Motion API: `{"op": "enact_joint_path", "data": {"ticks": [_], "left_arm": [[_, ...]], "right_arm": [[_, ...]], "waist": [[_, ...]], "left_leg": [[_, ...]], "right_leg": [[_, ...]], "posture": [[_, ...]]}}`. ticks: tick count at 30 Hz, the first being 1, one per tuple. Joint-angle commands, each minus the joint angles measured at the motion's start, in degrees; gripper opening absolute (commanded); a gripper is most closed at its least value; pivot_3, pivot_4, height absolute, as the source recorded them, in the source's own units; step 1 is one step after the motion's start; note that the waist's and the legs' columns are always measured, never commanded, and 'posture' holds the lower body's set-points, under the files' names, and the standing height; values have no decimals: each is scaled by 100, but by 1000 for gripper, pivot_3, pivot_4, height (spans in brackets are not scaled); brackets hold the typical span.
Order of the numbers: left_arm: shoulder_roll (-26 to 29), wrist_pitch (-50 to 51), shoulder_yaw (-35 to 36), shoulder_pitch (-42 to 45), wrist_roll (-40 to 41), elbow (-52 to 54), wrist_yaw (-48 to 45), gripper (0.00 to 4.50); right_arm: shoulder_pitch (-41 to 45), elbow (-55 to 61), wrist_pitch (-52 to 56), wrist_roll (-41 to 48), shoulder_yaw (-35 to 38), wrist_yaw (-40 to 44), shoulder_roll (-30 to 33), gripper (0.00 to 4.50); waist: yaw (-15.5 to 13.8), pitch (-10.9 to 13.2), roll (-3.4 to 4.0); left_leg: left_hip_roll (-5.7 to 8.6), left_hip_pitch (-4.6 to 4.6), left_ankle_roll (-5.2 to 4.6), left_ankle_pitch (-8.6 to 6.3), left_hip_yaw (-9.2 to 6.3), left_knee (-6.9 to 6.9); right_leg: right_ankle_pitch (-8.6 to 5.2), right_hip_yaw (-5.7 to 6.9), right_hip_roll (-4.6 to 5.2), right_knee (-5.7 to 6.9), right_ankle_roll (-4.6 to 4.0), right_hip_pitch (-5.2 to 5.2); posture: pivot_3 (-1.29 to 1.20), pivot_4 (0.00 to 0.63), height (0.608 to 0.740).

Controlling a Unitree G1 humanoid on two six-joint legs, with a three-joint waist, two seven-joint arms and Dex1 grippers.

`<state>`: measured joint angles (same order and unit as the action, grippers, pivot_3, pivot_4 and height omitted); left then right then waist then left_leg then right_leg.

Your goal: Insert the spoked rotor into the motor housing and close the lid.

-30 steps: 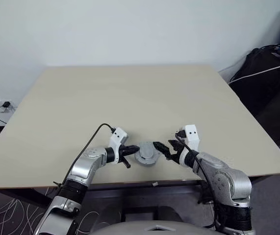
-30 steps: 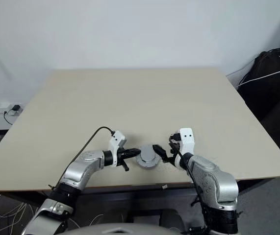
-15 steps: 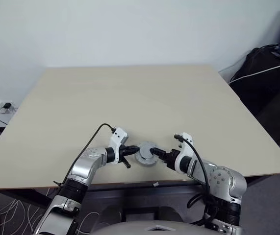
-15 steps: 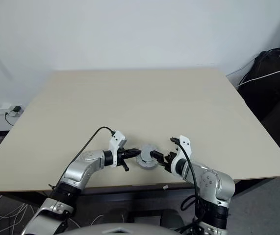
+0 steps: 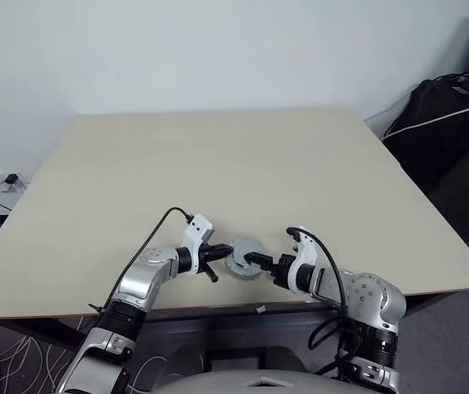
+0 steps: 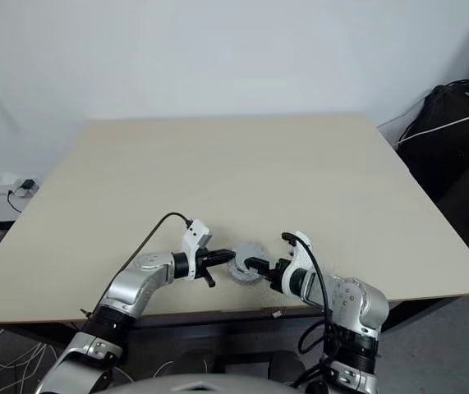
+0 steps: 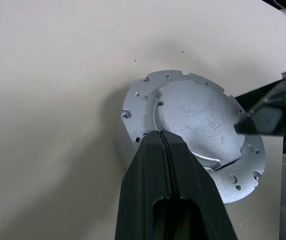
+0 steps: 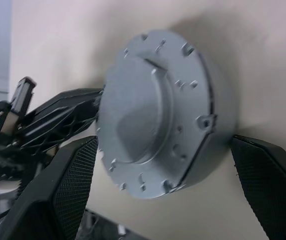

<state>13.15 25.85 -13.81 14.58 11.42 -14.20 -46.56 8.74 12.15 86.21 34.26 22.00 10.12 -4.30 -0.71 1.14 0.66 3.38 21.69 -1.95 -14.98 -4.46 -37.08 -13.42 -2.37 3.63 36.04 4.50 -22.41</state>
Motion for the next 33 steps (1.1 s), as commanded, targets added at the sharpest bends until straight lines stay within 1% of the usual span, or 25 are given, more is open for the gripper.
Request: {"op": "enact_joint_path", "data": {"ticks": [1,4,11,15,18,20,22,28,33], "left_arm": [[-22,44,-110,-17,-14,49,-57,0],[-22,41,-108,-22,-12,57,-53,0],[-13,66,-98,-58,0,117,-49,0],[0,85,-103,-70,-6,132,-64,0],[2,89,-104,-64,-14,124,-73,0],[-2,90,-102,-55,-20,117,-78,0],[-11,87,-97,-58,-30,117,-84,0],[-35,69,-67,-71,-75,109,-93,0],[-34,63,-36,-73,-87,112,-88,0]], "right_arm": [[211,-159,82,223,229,54,-319,4480],[251,-320,102,360,384,165,-398,4480],[78,-656,-190,1007,602,864,-404,4480],[-47,-454,14,1488,595,1204,-396,4480],[-57,-345,82,1772,642,1259,-428,4480],[-43,-320,88,1840,661,1154,-468,4480],[-70,-256,120,1769,488,995,-485,4480],[7,-361,22,1236,187,198,-648,4480],[40,-477,-55,1153,55,-44,-631,4480]], "waist": [[6,-1,1],[14,-2,3],[129,-3,5],[144,-2,5],[142,-1,4],[143,-1,5],[138,-2,5],[147,-2,6],[143,-3,7]], "left_leg": [[0,-1,0,0,0,0],[0,-2,0,0,1,-1],[-1,-4,-1,1,2,-2],[-1,-3,-1,1,3,-2],[-1,-2,-1,1,3,-1],[-1,-2,-1,1,3,-1],[-1,-2,-1,1,3,-1],[-1,-2,0,1,4,-2],[-2,-3,0,1,5,-3]], "right_leg": [[0,-1,-1,0,0,0],[0,-2,-2,3,1,0],[0,-5,-4,9,1,-1],[0,-7,-5,10,1,-3],[0,-8,-5,10,1,-5],[0,-9,-4,11,1,-6],[0,-8,-4,11,1,-5],[1,-11,-2,14,0,-7],[1,-11,-1,19,0,-7]], "posture": [[0,0,740],[0,0,740],[0,0,740],[0,0,740],[0,0,740],[0,0,740],[0,0,740],[0,0,740],[0,0,740]]}}
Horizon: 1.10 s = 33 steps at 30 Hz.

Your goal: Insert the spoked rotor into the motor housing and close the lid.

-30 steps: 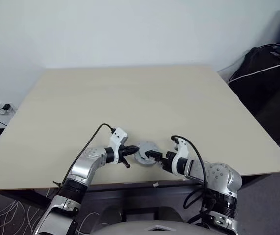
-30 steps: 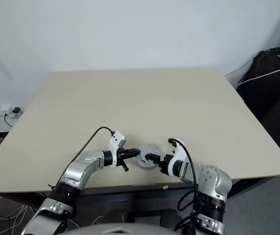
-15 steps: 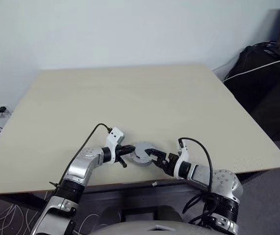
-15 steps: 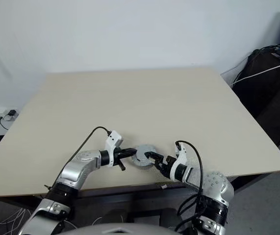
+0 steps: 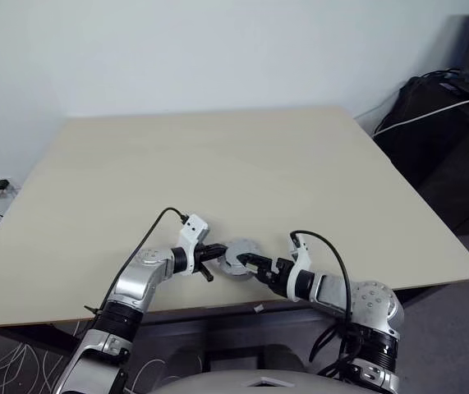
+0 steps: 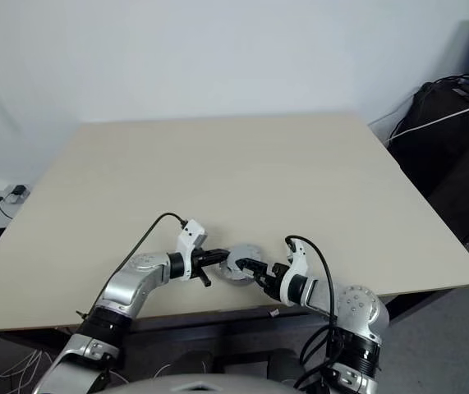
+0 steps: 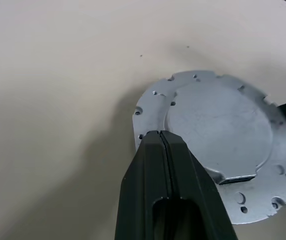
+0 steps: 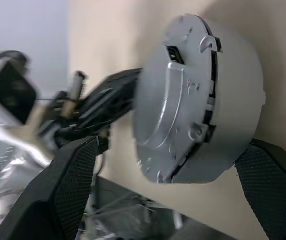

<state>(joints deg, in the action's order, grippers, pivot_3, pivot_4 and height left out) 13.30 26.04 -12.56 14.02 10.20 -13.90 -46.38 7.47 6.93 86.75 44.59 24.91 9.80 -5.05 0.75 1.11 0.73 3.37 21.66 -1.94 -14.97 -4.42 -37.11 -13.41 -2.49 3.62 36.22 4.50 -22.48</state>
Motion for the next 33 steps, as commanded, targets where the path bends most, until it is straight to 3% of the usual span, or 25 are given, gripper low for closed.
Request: {"op": "enact_joint_path", "data": {"ticks": [1,6,10,14,16,33], "left_arm": [[-47,38,-158,-17,32,76,-104,0],[-49,19,-152,-12,22,59,-98,0],[-56,11,-156,-7,22,51,-99,0],[-55,13,-163,-15,19,60,-100,0],[-55,16,-164,-17,17,58,-103,0],[-75,9,-110,-95,34,99,-49,0]], "right_arm": [[180,32,-128,145,-229,-19,-550,4480],[232,-53,-337,211,-164,-93,-607,4480],[222,-64,-495,375,-108,-155,-698,3654],[158,25,-491,527,-168,-223,-714,2427],[131,69,-458,610,-190,-284,-703,2163],[117,336,45,963,-174,-658,-625,2132]], "waist": [[-2,0,0],[-2,0,0],[-1,0,0],[1,-2,2],[-7,-5,6],[-8,-8,11]], "left_leg": [[0,0,0,0,0,-1],[1,0,-1,0,0,-1],[1,0,-1,1,0,-3],[1,0,-1,1,0,-3],[1,-1,-1,1,0,-3],[2,-1,-4,2,1,-9]], "right_leg": [[0,0,0,0,0,0],[0,1,-2,1,0,0],[0,1,-2,3,0,0],[0,0,-3,4,0,-1],[0,0,-3,4,0,1],[0,-1,-3,10,1,3]], "posture": [[0,0,740],[0,0,740],[0,0,740],[0,0,740],[0,0,740],[0,0,740]]}}
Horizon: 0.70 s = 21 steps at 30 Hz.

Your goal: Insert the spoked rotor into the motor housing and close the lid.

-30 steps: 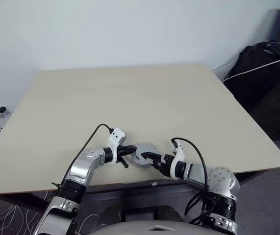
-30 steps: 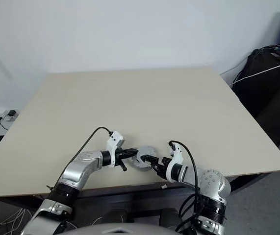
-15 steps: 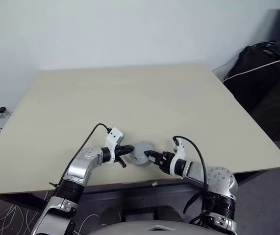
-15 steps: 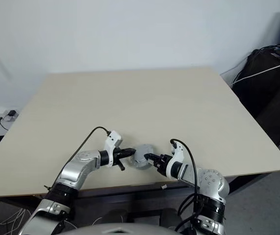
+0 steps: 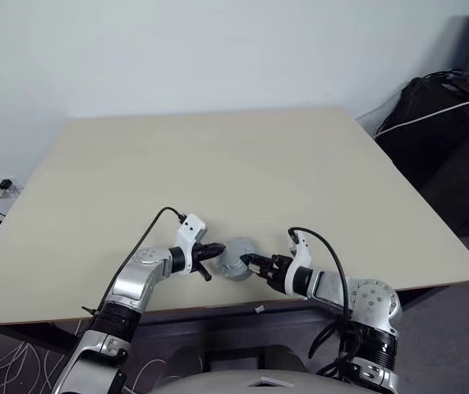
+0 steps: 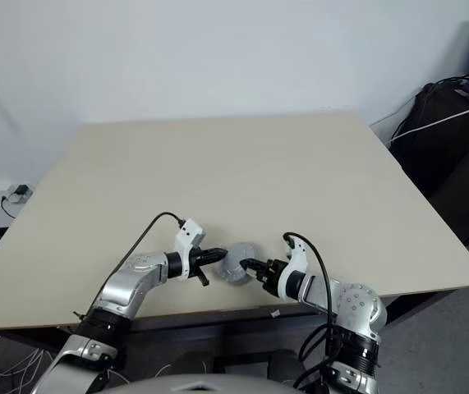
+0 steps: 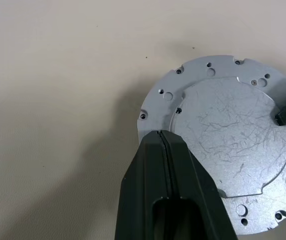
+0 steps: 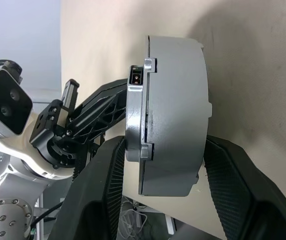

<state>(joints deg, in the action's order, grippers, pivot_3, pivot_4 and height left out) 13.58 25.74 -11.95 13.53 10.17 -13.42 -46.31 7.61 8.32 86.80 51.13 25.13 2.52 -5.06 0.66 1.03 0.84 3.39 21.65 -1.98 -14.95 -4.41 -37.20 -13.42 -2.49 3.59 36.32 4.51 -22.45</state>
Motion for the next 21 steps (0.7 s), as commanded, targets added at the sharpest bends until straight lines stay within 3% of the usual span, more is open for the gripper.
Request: {"op": "enact_joint_path", "data": {"ticks": [1,21], "left_arm": [[-108,34,-164,-50,42,53,-51,0],[-935,-760,879,-783,1051,1844,855,0]], "right_arm": [[108,181,10,304,-187,62,-628,2132],[-128,72,-365,439,-136,-47,-521,2113]], "waist": [[0,0,0],[13,2,-2]], "left_leg": [[0,0,0,0,0,-1],[-5,5,-1,0,5,3]], "right_leg": [[0,0,0,1,0,0],[-1,-5,0,3,-2,-4]], "posture": [[0,0,740],[0,0,740]]}}
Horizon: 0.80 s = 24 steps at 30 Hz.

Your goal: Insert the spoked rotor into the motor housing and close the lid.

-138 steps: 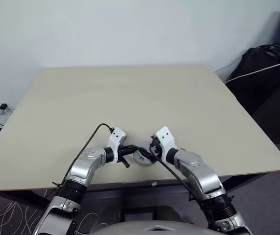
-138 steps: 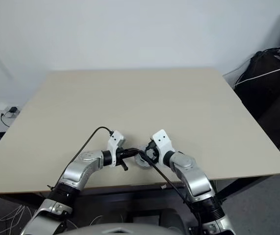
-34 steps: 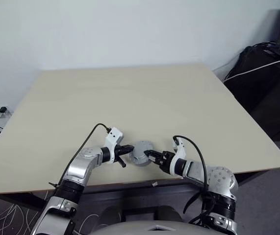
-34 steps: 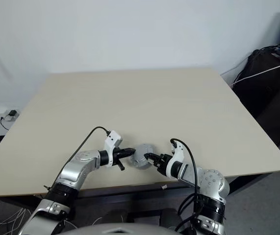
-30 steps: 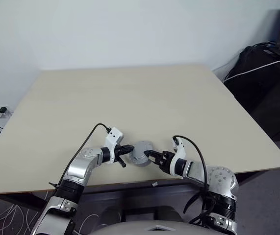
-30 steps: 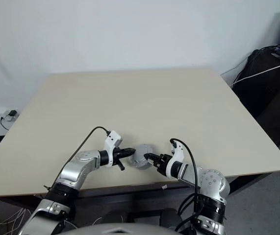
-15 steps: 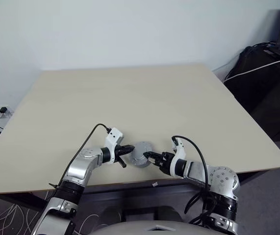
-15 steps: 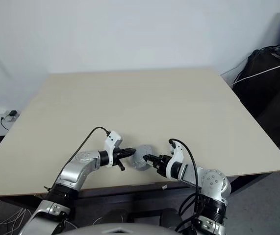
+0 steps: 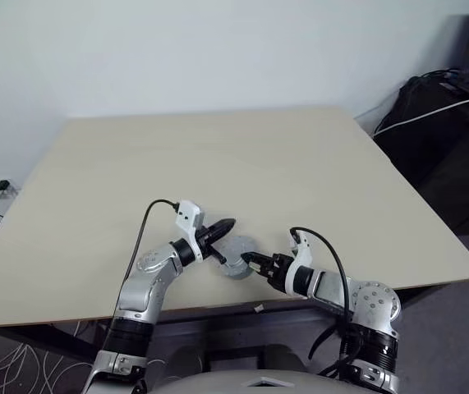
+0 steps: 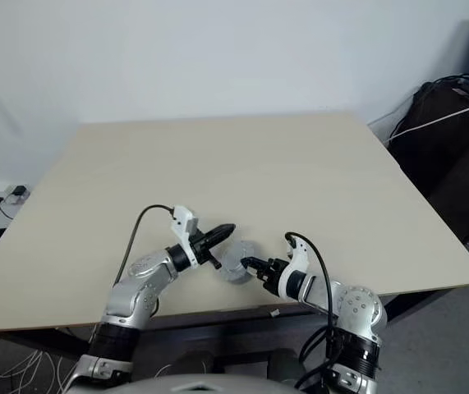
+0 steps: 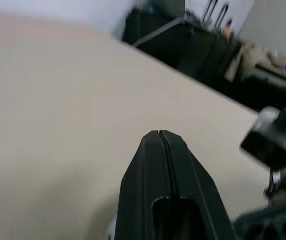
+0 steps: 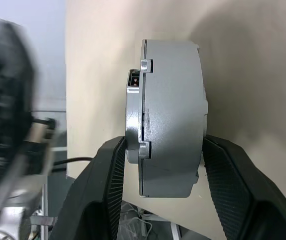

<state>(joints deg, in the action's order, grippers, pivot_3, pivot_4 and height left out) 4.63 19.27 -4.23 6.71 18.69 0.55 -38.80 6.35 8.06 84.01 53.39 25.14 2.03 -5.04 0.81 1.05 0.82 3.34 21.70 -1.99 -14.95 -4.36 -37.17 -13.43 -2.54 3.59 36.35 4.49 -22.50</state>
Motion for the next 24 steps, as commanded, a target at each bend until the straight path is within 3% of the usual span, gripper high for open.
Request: {"op": "enact_joint_path", "data": {"ticks": [1,9,16,24], "left_arm": [[-83,-130,138,-166,277,561,150,0],[-1014,-574,572,-944,927,1302,1047,0],[-784,411,659,-1770,1897,1440,1269,0],[-971,1668,1194,-2245,3717,1388,1724,0]], "right_arm": [[-8,102,-84,223,-139,-8,-521,2113],[13,111,-420,504,30,-118,-617,2113],[241,167,-954,1102,-38,-256,-659,2113],[357,176,-1386,1802,-377,-533,-662,2112]], "waist": [[-2,0,-1],[-3,1,-1],[0,13,-9],[50,24,-7]], "left_leg": [[0,0,0,0,0,0],[-1,0,-2,-1,1,-6],[-2,1,-7,-3,3,-3],[-6,1,-7,-3,4,-4]], "right_leg": [[-1,0,-2,0,-1,-1],[4,1,-3,-18,7,6],[0,0,-7,-21,5,5],[-19,1,-7,-23,8,4]], "posture": [[0,0,740],[0,0,740],[0,0,740],[0,0,740]]}}
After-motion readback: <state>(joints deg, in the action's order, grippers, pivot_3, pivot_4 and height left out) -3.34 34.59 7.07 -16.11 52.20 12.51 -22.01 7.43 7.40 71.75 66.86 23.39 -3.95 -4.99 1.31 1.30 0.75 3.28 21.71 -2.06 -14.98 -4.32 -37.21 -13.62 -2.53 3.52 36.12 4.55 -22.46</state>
